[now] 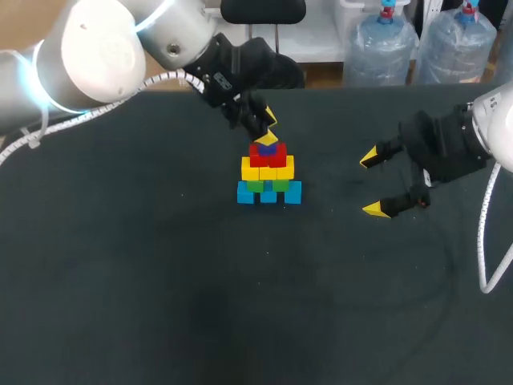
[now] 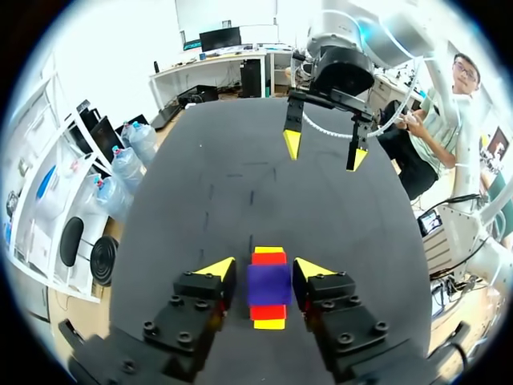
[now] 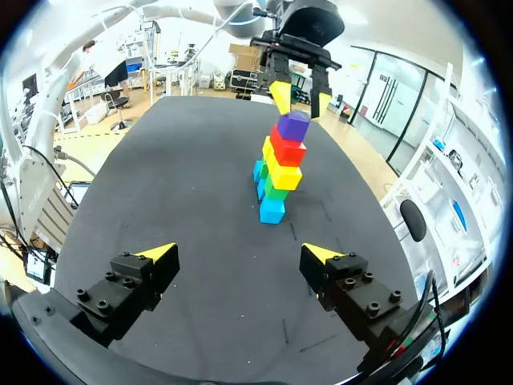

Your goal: Place the blue cubes, place green cubes on the blue cubes, place the yellow cubes on the green cubes, then place the red cubes on the yellow cubes, and place purple cube on the red cubes.

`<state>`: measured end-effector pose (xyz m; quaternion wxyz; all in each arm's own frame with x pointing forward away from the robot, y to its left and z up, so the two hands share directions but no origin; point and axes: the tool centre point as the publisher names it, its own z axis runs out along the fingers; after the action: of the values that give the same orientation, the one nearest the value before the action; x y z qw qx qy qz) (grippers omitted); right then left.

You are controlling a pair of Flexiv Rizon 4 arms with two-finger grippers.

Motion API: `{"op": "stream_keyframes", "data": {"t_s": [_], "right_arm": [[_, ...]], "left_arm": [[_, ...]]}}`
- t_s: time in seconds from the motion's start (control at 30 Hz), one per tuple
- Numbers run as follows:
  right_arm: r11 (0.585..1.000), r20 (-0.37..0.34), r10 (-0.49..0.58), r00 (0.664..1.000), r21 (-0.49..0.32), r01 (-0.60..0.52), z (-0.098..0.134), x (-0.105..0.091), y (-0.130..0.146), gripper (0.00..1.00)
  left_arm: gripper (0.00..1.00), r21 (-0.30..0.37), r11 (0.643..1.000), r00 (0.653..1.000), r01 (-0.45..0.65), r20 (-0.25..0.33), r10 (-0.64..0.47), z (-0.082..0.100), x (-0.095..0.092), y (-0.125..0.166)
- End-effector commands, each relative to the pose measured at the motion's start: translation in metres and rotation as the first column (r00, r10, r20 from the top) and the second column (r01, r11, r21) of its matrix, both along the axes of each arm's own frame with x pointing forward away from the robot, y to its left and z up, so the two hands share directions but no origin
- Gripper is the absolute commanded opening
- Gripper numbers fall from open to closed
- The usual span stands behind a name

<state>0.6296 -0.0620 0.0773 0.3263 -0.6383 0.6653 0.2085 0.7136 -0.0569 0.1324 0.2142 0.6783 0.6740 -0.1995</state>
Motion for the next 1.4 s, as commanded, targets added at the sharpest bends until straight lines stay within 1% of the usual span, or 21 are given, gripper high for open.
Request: {"op": "stream_keyframes", "data": {"t_s": [0.03, 0.1, 0.13, 0.17, 0.3, 0.5, 0.7, 0.87, 1.0, 1.07, 1.13, 1.2, 1.23, 1.33, 1.4], "right_arm": [[1.0, 0.0, 0.002, 1.0, 0.004, -0.002, -0.001, 0.001, 0.0, 1.0], [1.0, 0.0, 0.002, 1.0, 0.004, -0.002, -0.001, 0.001, 0.0, 1.0], [1.0, 0.0, 0.002, 1.0, 0.004, -0.002, -0.001, 0.001, 0.0, 1.0], [1.0, 0.0, 0.002, 1.0, 0.004, -0.002, -0.001, 0.001, 0.0, 1.0], [1.0, 0.0, 0.002, 1.0, 0.004, -0.002, -0.001, 0.001, 0.0, 1.0], [1.0, 0.0, 0.002, 1.0, 0.004, -0.002, -0.001, 0.001, 0.0, 1.0], [1.0, 0.0, 0.002, 1.0, 0.004, -0.002, -0.001, 0.001, 0.0, 1.0], [1.0, 0.0, 0.002, 1.0, 0.004, -0.002, -0.001, 0.001, 0.0, 1.0], [1.0, 0.0, 0.002, 1.0, 0.004, -0.002, -0.001, 0.001, 0.0, 1.0], [1.0, 0.0, 0.002, 1.0, 0.004, -0.002, -0.001, 0.001, 0.0, 1.0], [1.0, 0.0, 0.002, 1.0, 0.004, -0.002, -0.001, 0.001, 0.0, 1.0], [1.0, 0.0, 0.002, 1.0, 0.004, -0.002, -0.001, 0.001, 0.0, 1.0], [1.0, 0.0, 0.002, 1.0, 0.004, -0.002, -0.001, 0.001, 0.0, 1.0], [1.0, 0.0, 0.002, 1.0, 0.004, -0.002, -0.001, 0.001, 0.0, 1.0], [1.0, 0.0, 0.002, 1.0, 0.004, -0.002, -0.001, 0.001, 0.0, 1.0]], "left_arm": [[0.54, -0.003, 1.0, 1.0, 0.003, 0.019, -0.003, 0.013, -0.005, 0.004], [0.79, -0.001, 1.0, 0.999, 0.004, 0.035, -0.004, 0.021, -0.007, 0.006], [0.97, -0.003, 1.0, 0.999, 0.003, 0.04, -0.003, 0.025, -0.008, 0.008], [1.0, -0.005, 1.0, 0.999, 0.002, 0.042, -0.002, 0.028, -0.008, 0.009], [1.0, -0.009, 1.0, 0.997, -0.016, 0.071, 0.017, 0.041, -0.011, 0.018], [1.0, -0.013, 0.998, 0.992, -0.058, 0.11, 0.059, 0.056, -0.019, 0.036], [1.0, -0.015, 0.988, 0.977, -0.155, 0.149, 0.156, 0.06, -0.032, 0.065], [1.0, -0.048, 0.967, 0.954, -0.249, 0.161, 0.254, 0.061, -0.047, 0.095], [1.0, -0.061, 0.94, 0.927, -0.335, 0.161, 0.34, 0.061, -0.056, 0.11], [1.0, -0.08, 0.927, 0.913, -0.366, 0.161, 0.374, 0.061, -0.06, 0.116], [1.0, -0.1, 0.908, 0.892, -0.406, 0.17, 0.418, 0.061, -0.064, 0.121], [1.0, -0.136, 0.875, 0.858, -0.465, 0.173, 0.483, 0.062, -0.069, 0.128], [1.0, -0.147, 0.86, 0.846, -0.488, 0.164, 0.508, 0.061, -0.072, 0.132], [1.0, -0.169, 0.834, 0.818, -0.526, 0.17, 0.55, 0.06, -0.079, 0.139], [1.0, -0.163, 0.824, 0.803, -0.543, 0.186, 0.566, 0.059, -0.083, 0.142]]}}
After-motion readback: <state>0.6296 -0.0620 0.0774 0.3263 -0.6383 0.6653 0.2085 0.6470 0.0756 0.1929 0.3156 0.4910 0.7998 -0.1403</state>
